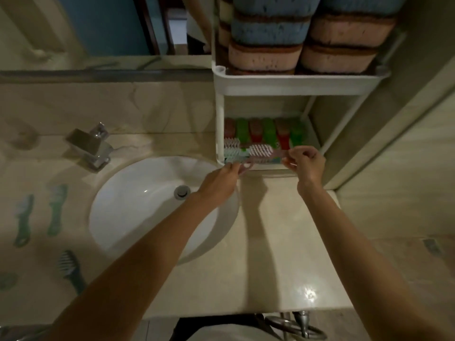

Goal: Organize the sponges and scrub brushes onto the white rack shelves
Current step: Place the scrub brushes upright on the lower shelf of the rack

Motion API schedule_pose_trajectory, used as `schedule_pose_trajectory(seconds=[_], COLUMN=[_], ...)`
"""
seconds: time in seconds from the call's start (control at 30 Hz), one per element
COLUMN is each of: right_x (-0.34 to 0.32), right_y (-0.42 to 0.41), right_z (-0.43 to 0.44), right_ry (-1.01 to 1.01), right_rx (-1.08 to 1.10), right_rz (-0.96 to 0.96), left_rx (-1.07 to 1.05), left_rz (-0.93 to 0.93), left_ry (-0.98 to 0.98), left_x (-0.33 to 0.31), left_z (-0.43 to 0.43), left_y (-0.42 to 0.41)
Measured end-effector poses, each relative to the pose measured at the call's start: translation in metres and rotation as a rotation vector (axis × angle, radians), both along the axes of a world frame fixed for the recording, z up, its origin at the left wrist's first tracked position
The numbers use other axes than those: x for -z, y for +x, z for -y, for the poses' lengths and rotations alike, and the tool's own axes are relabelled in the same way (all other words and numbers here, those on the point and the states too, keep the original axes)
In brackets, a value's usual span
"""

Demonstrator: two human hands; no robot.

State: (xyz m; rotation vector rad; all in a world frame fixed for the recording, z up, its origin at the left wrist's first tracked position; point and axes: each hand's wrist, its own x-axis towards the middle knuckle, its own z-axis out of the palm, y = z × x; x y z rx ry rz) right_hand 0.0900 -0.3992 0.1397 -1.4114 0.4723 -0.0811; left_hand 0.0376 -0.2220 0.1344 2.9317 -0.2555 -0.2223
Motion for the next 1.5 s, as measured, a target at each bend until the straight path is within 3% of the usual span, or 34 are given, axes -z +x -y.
schedule_pose_trajectory(seconds=[0.17,0.47,0.53,0.87,1.07,1.33,1.5], right_x=[0.005,0.041,0.050,0.066,0.064,0.049,0.042], right_y=[0.043,0.100,0.104,0.103,0.097,0.098,0.101], right_z=[0.009,0.008,0.007,0.008,0.006,0.006,0.004], right_ry=[-0.001,-0.197,-0.316,-0.877,-0.998,-1.257,-1.345], right_rx=[0.069,-0.226,-0.307,-0.646,-0.602,-0.922,-0.972], right_rz=[-0.037,-0.248,-0.250,-0.177,-0.088,0.106,0.205], left_rx=[0.092,0.121,0.105,0.075,0.060,0.061,0.085], left_rz=[-0.003,-0.176,-0.186,-0.187,-0.167,-0.153,-0.168], left_ry=[0.084,0.158,0.153,0.102,0.094,0.067,0.059], left_x=[0.007,0.020,0.021,0.026,0.026,0.025,0.025], left_z=[0.007,0.002,0.002,0.000,-0.001,0.000,0.002], left_y=[0.026,0.055,0.058,0.061,0.060,0.061,0.064])
